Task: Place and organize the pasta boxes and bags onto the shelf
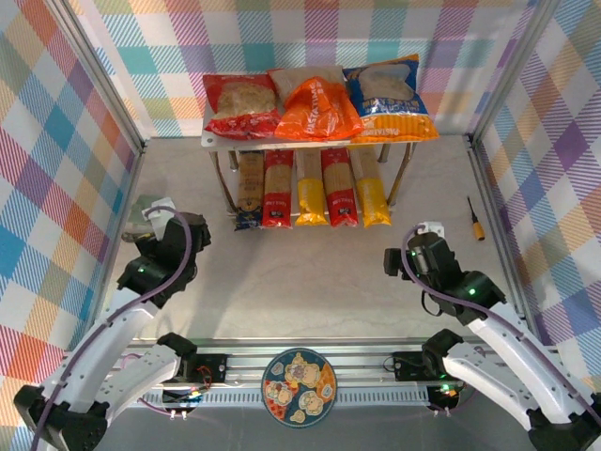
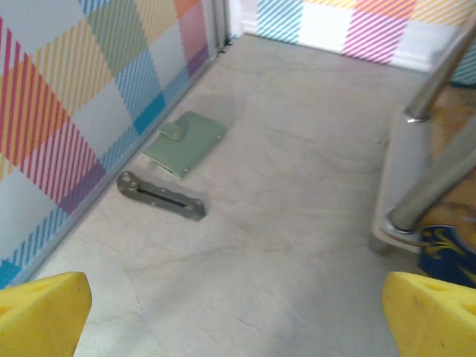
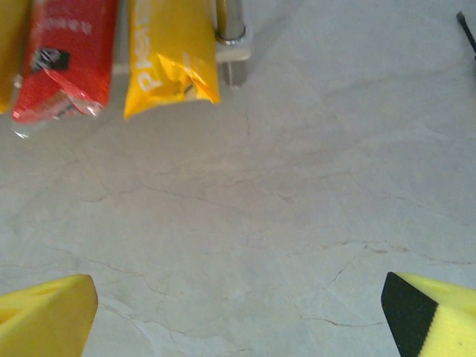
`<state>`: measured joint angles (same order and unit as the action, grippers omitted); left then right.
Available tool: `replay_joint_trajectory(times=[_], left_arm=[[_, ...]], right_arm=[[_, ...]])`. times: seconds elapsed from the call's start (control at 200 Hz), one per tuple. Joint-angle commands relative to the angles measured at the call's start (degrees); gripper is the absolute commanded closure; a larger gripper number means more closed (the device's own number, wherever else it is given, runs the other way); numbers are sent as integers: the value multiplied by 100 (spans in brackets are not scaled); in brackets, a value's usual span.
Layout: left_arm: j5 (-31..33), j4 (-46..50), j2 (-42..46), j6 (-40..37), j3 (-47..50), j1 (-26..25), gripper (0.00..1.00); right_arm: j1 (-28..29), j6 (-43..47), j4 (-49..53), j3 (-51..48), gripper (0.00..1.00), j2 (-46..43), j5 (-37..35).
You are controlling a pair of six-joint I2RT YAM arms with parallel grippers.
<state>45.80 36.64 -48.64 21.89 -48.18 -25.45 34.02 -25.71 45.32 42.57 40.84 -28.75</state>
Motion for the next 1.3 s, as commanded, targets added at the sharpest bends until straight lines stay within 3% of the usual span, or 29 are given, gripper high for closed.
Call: replay_joint_trajectory(times=[0.0, 0.16, 0.33, 0.525, 0.645, 0.905, 1.04, 1.2, 1.295], left_arm=[[127, -1641, -345, -1062, 658, 91, 0], [234, -3492, -1430, -1677, 1258, 201, 0], [284, -4526, -2709, -1805, 1334, 434, 0], [18, -5818, -3513, -2095, 1509, 568, 0], [-261, -6390, -3696, -2325, 1629, 608, 0], [-912, -8816, -4087, -3075, 2391, 827, 0], [-1144, -9039, -3985, -2953, 2612, 928, 0], [-2135, -9586, -3812, -3037, 3076, 1077, 0], [-2391, -10137, -3857, -3138, 3350, 1077, 0]], right_arm=[[-68, -159, -498, -128, 1, 189, -121], [-208, -95, -933, -292, 1, 413, 46], [-429, -13, -1007, -286, 1, 615, 162], [-649, 84, -1065, -312, 1, 652, 161], [-851, 201, -1170, -311, 1, 721, 184], [-1479, 479, -1852, -363, 1, 1220, 652], [-1771, 649, -2275, -376, 1, 1447, 818], [-2144, 828, -2740, -372, 1, 1699, 1203], [-2355, 979, -3060, -390, 1, 1890, 1622]])
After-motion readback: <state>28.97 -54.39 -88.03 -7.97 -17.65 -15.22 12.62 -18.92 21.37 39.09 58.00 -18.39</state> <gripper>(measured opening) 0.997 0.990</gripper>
